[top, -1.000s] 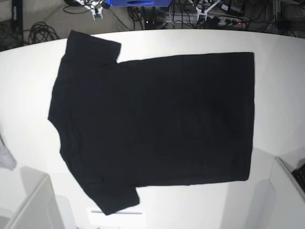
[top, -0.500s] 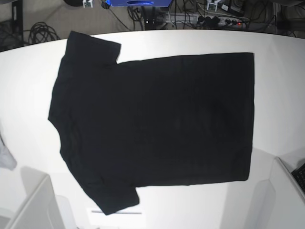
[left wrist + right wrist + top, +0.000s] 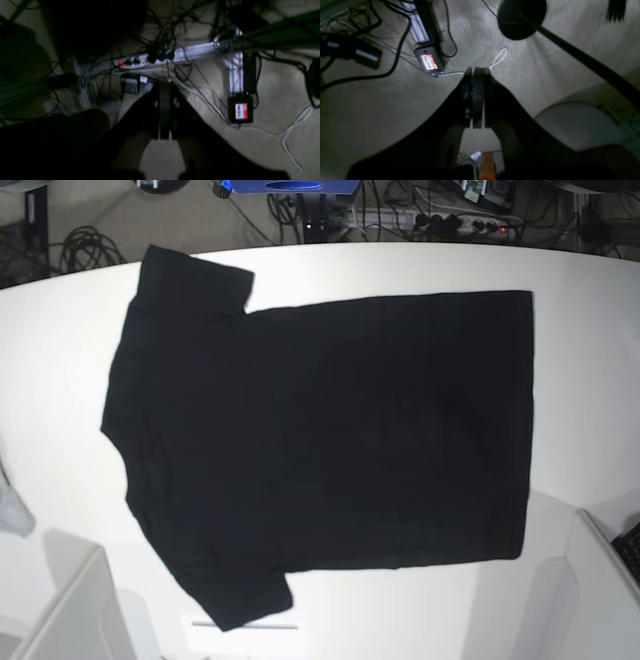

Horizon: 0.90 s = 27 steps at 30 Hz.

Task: Fold the T-shirt properly

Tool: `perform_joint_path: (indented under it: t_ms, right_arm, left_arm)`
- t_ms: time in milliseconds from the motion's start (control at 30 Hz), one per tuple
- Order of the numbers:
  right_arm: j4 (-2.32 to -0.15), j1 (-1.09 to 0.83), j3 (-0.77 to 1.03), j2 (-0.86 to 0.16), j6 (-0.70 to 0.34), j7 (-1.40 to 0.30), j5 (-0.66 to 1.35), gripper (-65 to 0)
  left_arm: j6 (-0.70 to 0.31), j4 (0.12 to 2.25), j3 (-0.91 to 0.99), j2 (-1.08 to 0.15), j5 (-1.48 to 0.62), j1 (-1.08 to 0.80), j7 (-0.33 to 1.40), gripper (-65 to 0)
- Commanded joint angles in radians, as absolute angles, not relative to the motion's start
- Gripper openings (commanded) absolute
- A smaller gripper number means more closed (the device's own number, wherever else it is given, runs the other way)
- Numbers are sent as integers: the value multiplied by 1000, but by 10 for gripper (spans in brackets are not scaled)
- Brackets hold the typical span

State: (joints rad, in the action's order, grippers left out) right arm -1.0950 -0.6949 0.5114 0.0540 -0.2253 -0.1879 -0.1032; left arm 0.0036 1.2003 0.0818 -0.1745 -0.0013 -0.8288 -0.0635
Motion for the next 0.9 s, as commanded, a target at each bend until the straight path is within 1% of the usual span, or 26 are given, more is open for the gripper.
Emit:
perform_joint_path:
  t_ms: [0, 167, 300, 433, 633, 767, 867]
  right_arm:
    - [-1144, -720, 527, 51, -226, -182, -99, -650]
    - [-1343, -788, 567, 90, -226, -185, -99, -650]
    - [-1483, -799, 622, 101, -226, -268, -99, -650]
    - [-1596, -760, 677, 105, -226, -312, -99, -650]
    - [-1830, -684, 725, 108, -239, -404, -99, -650]
    - [-1940, -596, 725, 119, -300, -483, -99, -650]
    - [-1988, -526, 727, 120, -404, -561, -70, -650]
  left_arm:
    - [10, 1244, 97, -182, 1, -871, -82, -650]
    - [10, 1432, 182, -168, 1, -970, -84, -650]
    - [10, 1566, 191, -168, -7, -1020, -84, -650]
    - [5, 1684, 191, -170, -5, -1050, -77, -650]
    - [5, 1885, 193, -168, -8, -1106, -82, -650]
    - [5, 1956, 193, -168, -8, -1082, -81, -650]
    - [7, 1965, 209, -166, -12, -1050, -79, -650]
